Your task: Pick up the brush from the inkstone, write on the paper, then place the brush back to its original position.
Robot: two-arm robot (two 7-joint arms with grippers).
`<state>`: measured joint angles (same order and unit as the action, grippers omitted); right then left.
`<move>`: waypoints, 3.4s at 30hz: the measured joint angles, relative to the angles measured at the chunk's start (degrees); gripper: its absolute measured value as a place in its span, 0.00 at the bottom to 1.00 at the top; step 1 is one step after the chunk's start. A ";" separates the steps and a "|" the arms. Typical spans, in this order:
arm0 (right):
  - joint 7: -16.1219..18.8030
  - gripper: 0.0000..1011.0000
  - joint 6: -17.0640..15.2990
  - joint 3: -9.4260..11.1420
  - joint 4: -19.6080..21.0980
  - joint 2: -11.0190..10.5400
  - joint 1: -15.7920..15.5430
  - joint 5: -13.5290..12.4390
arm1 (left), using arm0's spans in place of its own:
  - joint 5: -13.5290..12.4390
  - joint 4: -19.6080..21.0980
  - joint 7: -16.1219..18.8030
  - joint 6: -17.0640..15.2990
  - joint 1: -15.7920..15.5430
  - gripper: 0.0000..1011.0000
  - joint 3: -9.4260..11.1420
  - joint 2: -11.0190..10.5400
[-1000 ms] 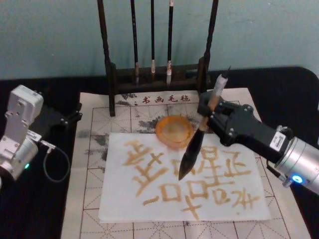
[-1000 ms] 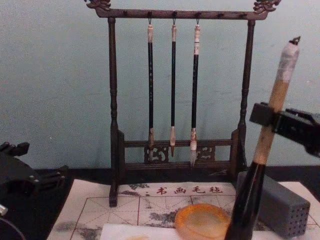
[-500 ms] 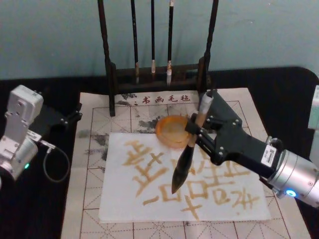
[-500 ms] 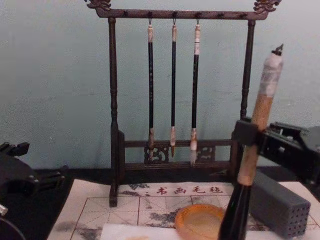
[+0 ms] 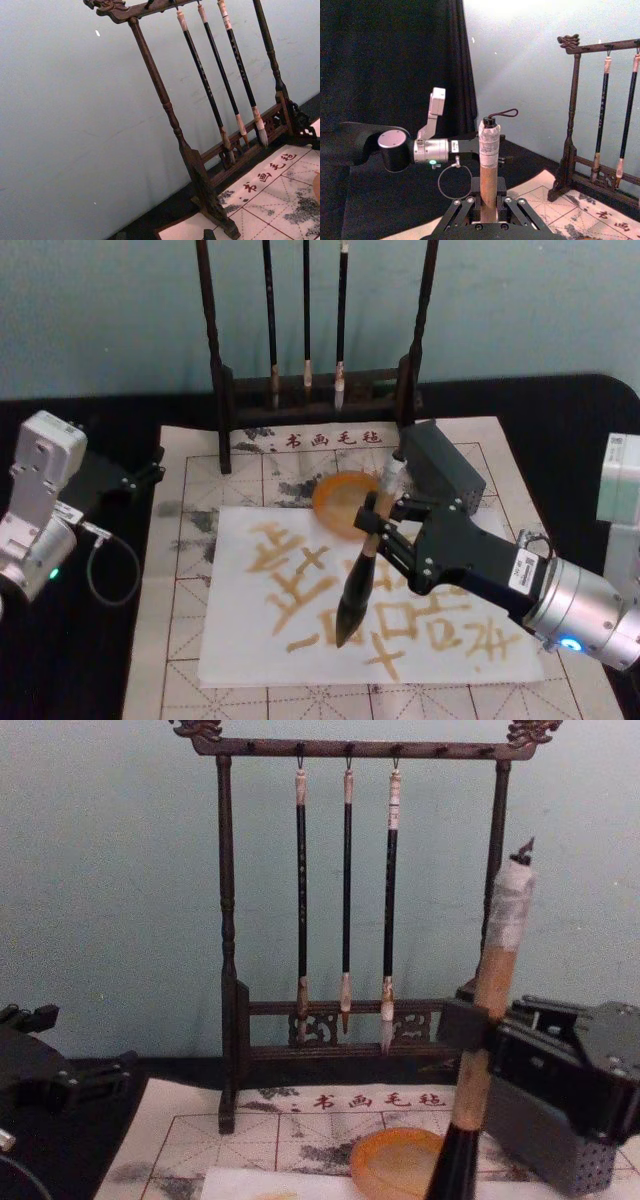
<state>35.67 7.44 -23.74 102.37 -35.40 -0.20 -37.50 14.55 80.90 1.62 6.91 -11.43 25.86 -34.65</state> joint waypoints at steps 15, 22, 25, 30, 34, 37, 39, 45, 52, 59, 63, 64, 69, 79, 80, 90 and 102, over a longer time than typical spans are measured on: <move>0.61 0.20 0.56 -1.61 -1.99 1.79 1.47 1.68 | 0.00 0.00 0.00 0.00 0.00 0.99 0.00 0.00; 0.80 0.20 0.80 -2.09 -2.85 2.44 2.05 2.16 | 0.00 0.00 0.00 0.00 0.00 0.99 0.00 0.00; 0.80 0.20 1.23 -2.32 -3.40 2.90 2.32 2.58 | 0.00 0.00 0.00 0.00 0.00 0.99 0.00 0.00; 0.88 0.20 1.71 -2.61 -4.18 3.44 2.65 3.11 | 0.00 0.00 0.00 0.00 0.00 0.99 0.00 0.00; 0.90 0.20 2.02 -2.80 -4.81 3.82 2.83 3.56 | 0.00 0.00 0.00 0.00 0.00 0.99 0.00 0.00; 0.89 0.20 2.17 -2.90 -5.23 4.17 2.96 3.90 | 0.00 0.00 0.00 0.00 0.00 0.99 0.00 0.00; 0.88 0.20 2.19 -2.91 -5.29 4.22 2.97 3.94 | 0.00 0.00 0.00 0.00 0.00 0.99 0.00 0.00; 0.90 0.20 2.34 -3.02 -5.67 4.42 3.00 4.33 | 0.00 0.00 0.00 0.00 0.00 0.99 0.00 0.00; 1.35 0.20 2.44 -2.99 -5.10 3.75 2.27 4.46 | 0.00 0.00 0.00 0.00 0.00 0.99 0.00 0.00; 2.21 0.20 2.44 -2.83 -3.50 2.43 0.88 4.17 | 0.00 0.00 0.00 0.00 0.00 0.99 0.00 0.00; 2.57 0.20 2.41 -2.77 -2.66 1.65 0.11 3.90 | 0.00 0.00 0.00 0.00 0.00 0.99 0.00 0.00; 2.62 0.20 2.41 -2.76 -2.56 1.57 0.03 3.88 | 0.00 0.00 0.00 0.00 0.00 0.99 0.00 0.00; 2.81 0.20 2.40 -2.68 -1.85 0.91 -0.50 3.67 | 0.00 0.00 0.00 0.00 0.00 0.99 0.00 0.00; 3.34 0.20 2.46 -2.51 -0.37 -0.28 -1.57 3.29 | 0.00 0.00 0.00 0.00 0.00 0.99 0.00 0.00; 3.40 0.20 2.48 -2.49 -0.27 -0.37 -1.65 3.24 | 0.00 0.00 0.00 0.00 0.00 0.99 0.00 0.00; 3.64 0.20 3.23 -1.69 1.20 -1.08 -2.66 2.24 | 0.00 0.00 0.00 0.00 0.00 0.99 0.00 0.00; 1.41 0.20 2.94 0.60 1.41 1.02 -1.71 -1.09 | 0.00 0.00 0.00 0.00 0.00 0.99 0.00 0.00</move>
<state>37.08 10.38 -23.14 103.78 -34.38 -1.91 -38.59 14.55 80.90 1.62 6.91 -11.43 25.86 -34.65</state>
